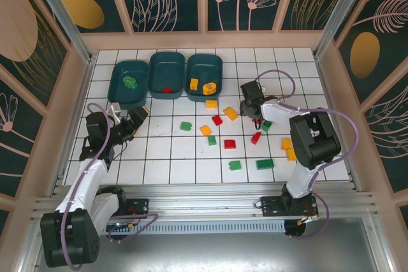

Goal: Sort the legos into containers by color

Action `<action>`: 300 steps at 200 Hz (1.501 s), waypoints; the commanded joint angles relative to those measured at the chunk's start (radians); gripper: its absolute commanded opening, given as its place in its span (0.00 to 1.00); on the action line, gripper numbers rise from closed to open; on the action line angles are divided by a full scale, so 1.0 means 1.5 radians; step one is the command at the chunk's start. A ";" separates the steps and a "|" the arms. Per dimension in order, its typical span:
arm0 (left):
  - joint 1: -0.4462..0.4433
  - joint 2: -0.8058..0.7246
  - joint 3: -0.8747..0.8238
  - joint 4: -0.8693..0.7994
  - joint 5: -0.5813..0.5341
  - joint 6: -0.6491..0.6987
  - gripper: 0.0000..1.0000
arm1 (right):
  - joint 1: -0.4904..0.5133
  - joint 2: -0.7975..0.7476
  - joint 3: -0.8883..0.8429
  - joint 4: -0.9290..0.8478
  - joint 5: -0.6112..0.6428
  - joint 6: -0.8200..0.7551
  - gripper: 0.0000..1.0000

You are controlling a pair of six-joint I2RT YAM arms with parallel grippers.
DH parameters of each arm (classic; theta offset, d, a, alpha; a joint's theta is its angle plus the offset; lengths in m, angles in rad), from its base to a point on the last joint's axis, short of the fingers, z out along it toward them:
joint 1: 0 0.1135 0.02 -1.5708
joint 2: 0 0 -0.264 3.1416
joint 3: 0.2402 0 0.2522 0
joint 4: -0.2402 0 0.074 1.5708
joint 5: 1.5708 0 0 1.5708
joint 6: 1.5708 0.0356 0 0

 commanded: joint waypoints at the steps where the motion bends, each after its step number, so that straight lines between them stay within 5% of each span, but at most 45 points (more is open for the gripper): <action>1: -0.001 0.000 -0.010 0.017 0.016 0.005 0.99 | -0.006 -0.024 -0.026 0.040 -0.050 -0.024 0.69; 133: -0.001 -0.026 0.013 -0.029 0.007 0.015 0.99 | -0.014 0.127 0.140 0.035 -0.085 -0.063 0.79; 213: -0.001 -0.023 0.033 -0.053 0.001 0.027 0.98 | -0.016 0.112 0.135 0.074 -0.233 -0.094 0.80; 300: -0.001 -0.021 0.038 -0.052 0.002 0.023 0.98 | -0.015 0.096 0.099 0.075 -0.209 -0.105 0.43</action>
